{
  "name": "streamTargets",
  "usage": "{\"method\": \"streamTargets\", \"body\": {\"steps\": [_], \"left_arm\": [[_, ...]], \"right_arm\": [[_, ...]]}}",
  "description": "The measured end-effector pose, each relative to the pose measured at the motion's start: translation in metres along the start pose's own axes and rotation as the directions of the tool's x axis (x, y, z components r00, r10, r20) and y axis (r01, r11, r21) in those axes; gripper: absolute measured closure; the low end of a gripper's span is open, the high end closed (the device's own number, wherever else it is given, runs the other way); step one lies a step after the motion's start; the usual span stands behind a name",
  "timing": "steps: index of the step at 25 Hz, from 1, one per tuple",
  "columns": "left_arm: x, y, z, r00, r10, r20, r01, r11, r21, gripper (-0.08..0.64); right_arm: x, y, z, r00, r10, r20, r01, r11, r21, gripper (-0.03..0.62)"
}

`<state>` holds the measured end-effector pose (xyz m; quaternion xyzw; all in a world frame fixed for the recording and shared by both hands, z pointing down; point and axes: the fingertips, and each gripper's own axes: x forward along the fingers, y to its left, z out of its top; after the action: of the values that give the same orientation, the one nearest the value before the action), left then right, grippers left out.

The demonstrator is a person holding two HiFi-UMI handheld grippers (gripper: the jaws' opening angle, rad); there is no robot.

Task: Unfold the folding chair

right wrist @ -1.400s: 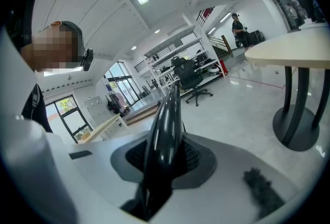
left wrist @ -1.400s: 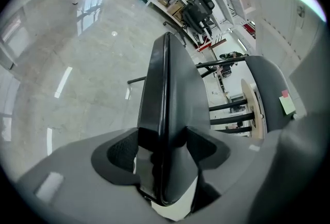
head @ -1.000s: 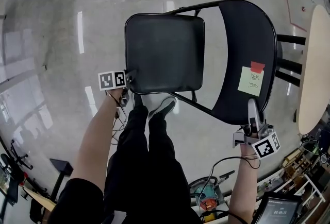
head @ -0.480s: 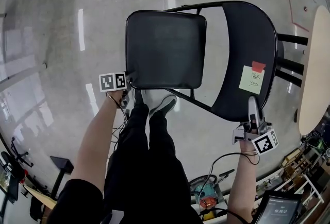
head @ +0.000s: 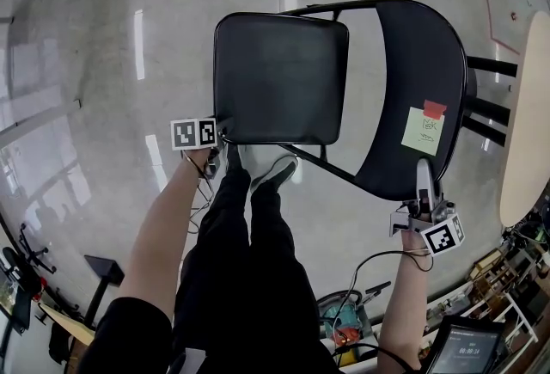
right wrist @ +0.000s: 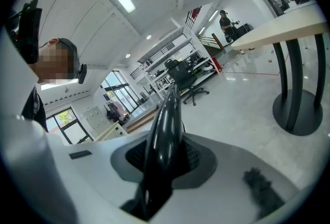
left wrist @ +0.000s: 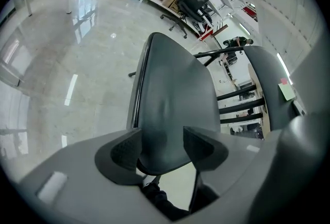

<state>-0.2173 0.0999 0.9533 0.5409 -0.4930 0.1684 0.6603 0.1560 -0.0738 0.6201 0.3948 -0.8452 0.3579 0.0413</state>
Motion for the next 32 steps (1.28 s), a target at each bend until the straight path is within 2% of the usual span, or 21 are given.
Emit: {"method": "streamTargets", "body": {"steps": [11,14,16,17,20,26,28,30,32], "left_arm": [[-0.043,-0.049,-0.005,0.999,-0.043,0.008,0.042,0.994,0.100,0.299],[-0.071,-0.077,0.001,0.997,-0.059,0.043,0.052,0.987,0.153,0.299],[-0.092,-0.101,0.007,0.994,-0.085,0.063,0.071,0.978,0.197,0.299],[-0.102,-0.113,0.009,0.993,-0.099,0.071,0.081,0.972,0.219,0.299],[-0.129,-0.142,0.013,0.988,-0.126,0.093,0.098,0.961,0.260,0.299],[-0.172,-0.181,0.011,0.969,-0.177,0.172,0.130,0.959,0.251,0.305],[-0.181,-0.195,0.003,0.965,-0.195,0.176,0.149,0.957,0.248,0.308],[-0.193,-0.211,-0.005,0.960,-0.220,0.171,0.172,0.951,0.256,0.313],[-0.208,-0.227,-0.014,0.955,-0.247,0.167,0.197,0.943,0.267,0.314]], "right_arm": [[0.004,-0.004,-0.004,1.000,-0.001,-0.008,0.001,0.999,0.043,0.502],[0.002,-0.002,-0.005,0.998,-0.032,-0.055,0.034,0.999,0.034,0.499],[0.001,-0.001,-0.006,0.994,-0.060,-0.097,0.063,0.998,0.025,0.444],[0.000,-0.001,-0.007,0.989,-0.080,-0.123,0.082,0.997,0.008,0.425],[-0.007,-0.008,-0.009,0.972,-0.166,-0.168,0.159,0.986,-0.057,0.419],[-0.025,-0.015,0.002,0.973,-0.201,-0.115,0.201,0.979,-0.013,0.413],[-0.040,-0.020,0.011,0.975,-0.216,-0.048,0.220,0.971,0.090,0.413],[-0.060,-0.027,0.020,0.967,-0.254,0.019,0.245,0.947,0.206,0.413],[-0.081,-0.025,0.033,0.947,-0.316,0.064,0.296,0.930,0.216,0.413]]}}
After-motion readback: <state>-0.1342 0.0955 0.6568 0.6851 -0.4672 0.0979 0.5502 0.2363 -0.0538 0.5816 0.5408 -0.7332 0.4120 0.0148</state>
